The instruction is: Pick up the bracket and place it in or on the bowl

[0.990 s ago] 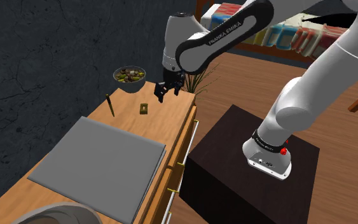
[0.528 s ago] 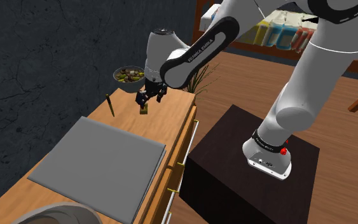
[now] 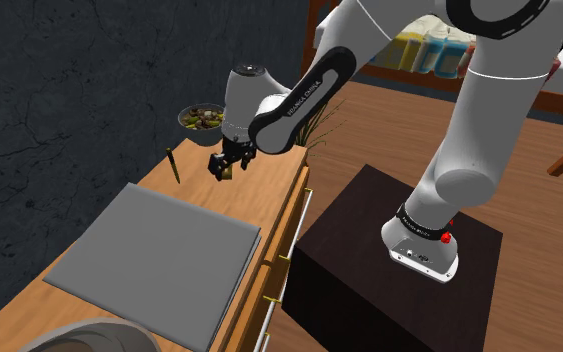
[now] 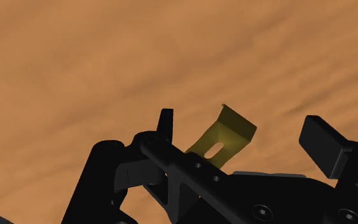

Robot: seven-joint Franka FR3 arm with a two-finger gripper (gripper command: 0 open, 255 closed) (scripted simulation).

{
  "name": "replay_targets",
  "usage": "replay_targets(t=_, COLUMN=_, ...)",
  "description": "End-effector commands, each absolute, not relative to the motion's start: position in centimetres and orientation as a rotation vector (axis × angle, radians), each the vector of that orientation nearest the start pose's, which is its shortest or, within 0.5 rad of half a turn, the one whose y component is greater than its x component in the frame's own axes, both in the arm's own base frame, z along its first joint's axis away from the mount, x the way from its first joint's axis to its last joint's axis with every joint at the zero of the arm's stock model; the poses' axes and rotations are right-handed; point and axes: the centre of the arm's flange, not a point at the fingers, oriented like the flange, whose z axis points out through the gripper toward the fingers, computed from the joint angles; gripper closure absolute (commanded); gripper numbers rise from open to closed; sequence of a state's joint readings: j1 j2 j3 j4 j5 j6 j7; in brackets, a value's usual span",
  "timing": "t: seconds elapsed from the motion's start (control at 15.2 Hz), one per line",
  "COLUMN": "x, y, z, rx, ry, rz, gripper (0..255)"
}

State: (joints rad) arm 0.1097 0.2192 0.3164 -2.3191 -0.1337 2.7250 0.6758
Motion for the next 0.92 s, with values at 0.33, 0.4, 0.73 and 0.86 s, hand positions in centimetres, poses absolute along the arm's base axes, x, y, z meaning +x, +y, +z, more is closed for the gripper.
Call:
replay_targets(t=0.33, x=49.3, y=22.91, z=26.58, rx=-3.017, ry=0.221, rz=-0.259, gripper=0)
replay_targets(t=0.4, x=49.3, y=22.91, z=26.58, rx=-3.017, ry=0.221, rz=-0.259, gripper=0)
replay_targets(t=0.73, x=49.3, y=22.91, z=26.59, rx=-3.017, ry=0.221, rz=-0.259, gripper=255)
replay_targets(t=0.86, x=49.3, y=22.91, z=26.59, rx=-3.017, ry=0.221, rz=-0.259, gripper=255)
